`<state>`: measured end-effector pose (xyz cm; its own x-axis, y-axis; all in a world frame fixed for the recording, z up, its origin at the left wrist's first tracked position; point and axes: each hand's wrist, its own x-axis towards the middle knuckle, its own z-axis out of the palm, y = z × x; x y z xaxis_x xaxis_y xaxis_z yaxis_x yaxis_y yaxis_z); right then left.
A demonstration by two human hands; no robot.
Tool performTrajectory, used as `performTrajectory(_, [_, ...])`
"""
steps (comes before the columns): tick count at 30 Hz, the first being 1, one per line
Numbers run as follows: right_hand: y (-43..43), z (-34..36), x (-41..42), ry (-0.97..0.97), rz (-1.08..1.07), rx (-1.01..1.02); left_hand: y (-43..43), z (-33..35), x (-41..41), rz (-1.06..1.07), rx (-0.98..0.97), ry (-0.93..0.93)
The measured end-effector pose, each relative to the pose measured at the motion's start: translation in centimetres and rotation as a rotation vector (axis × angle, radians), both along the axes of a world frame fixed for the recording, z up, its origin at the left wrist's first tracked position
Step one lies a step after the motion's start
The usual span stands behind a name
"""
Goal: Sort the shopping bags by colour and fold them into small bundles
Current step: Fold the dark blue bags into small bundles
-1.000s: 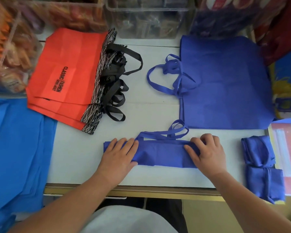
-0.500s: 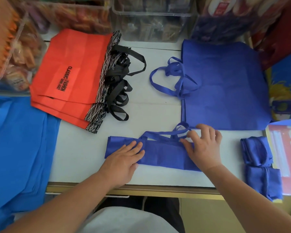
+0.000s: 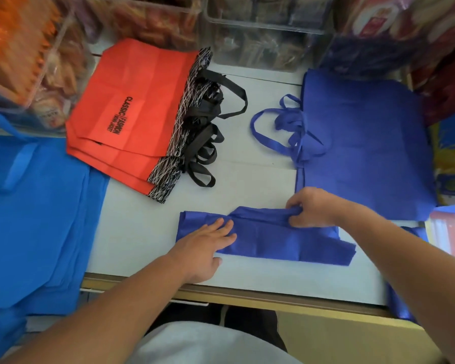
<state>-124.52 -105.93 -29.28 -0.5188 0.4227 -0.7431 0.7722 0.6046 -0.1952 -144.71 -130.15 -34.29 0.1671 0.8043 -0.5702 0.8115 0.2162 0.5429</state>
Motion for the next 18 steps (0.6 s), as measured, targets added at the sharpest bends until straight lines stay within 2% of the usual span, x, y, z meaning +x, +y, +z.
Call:
performTrajectory(2, [1.2, 1.1, 0.4, 0.148, -0.267, -0.027, 0.3, 0.5, 0.1, 0.014, -0.016, -0.002])
performTrajectory(6, [1.8, 1.2, 2.2, 0.483, -0.769, 0.125, 0.5, 1.1, 0.6, -0.059, 0.026, 0.150])
performTrajectory(11, [-4.3, 1.0, 7.3, 0.484, -0.975, 0.134, -0.1, 1.0, 1.0, -0.086, 0.028, 0.170])
performTrajectory(15, [-9.2, -0.7, 11.9, 0.518, -1.317, -0.097, -0.1, 0.5, 0.5, -0.087, 0.019, 0.153])
performTrajectory(18, [-10.1, -1.6, 12.8, 0.679, -1.433, -0.222, 0.0, 0.5, 0.5, -0.085, 0.004, 0.140])
